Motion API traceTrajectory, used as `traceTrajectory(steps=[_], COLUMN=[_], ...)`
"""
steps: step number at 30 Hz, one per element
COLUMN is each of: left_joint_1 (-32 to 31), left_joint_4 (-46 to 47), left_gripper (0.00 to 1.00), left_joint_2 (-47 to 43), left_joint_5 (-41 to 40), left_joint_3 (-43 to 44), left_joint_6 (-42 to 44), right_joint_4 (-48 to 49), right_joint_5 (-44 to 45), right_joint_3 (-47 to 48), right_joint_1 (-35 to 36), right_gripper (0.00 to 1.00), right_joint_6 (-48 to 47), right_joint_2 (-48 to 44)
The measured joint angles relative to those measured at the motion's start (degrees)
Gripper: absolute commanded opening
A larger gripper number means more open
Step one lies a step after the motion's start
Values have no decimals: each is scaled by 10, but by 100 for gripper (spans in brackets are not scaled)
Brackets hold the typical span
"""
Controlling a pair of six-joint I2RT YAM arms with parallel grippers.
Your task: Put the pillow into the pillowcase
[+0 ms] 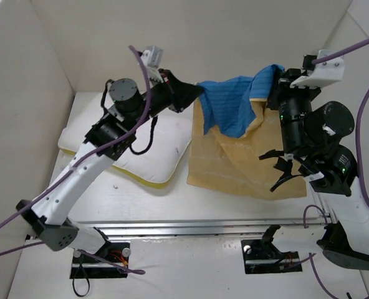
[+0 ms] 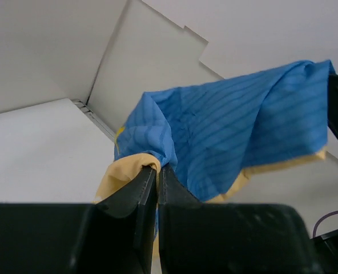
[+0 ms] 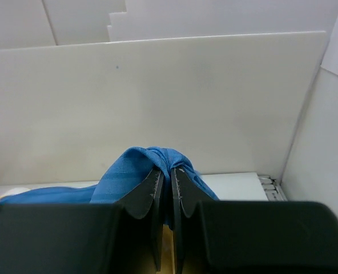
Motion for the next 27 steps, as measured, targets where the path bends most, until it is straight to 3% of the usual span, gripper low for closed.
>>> traceTrajectory(steps=[5, 11, 15, 20, 27], left_joint_1=[-2, -31, -81, -142, -238], left_joint_4=[52, 40, 17, 2, 41], left_gripper=[0, 0, 0, 0, 0], left_joint_2=[-106, -53, 17, 94, 65], left_joint_5=[-59, -88, -88, -51, 11], left_joint_3=[-171, -245, -247, -170, -156], left_joint_6=[-12, -17, -16, 13, 100], right_joint_4=[0, -2, -2, -6, -3], right_joint_5=[-1, 15, 38, 94, 134], right_joint_3=[-22, -68, -82, -110, -99], right_joint_1=[-19, -20, -23, -23, -24], right_gripper=[0, 0, 0, 0, 0], right_joint_6=[-10, -10, -2, -1, -10], right_joint_2=[3, -22, -42, -94, -150])
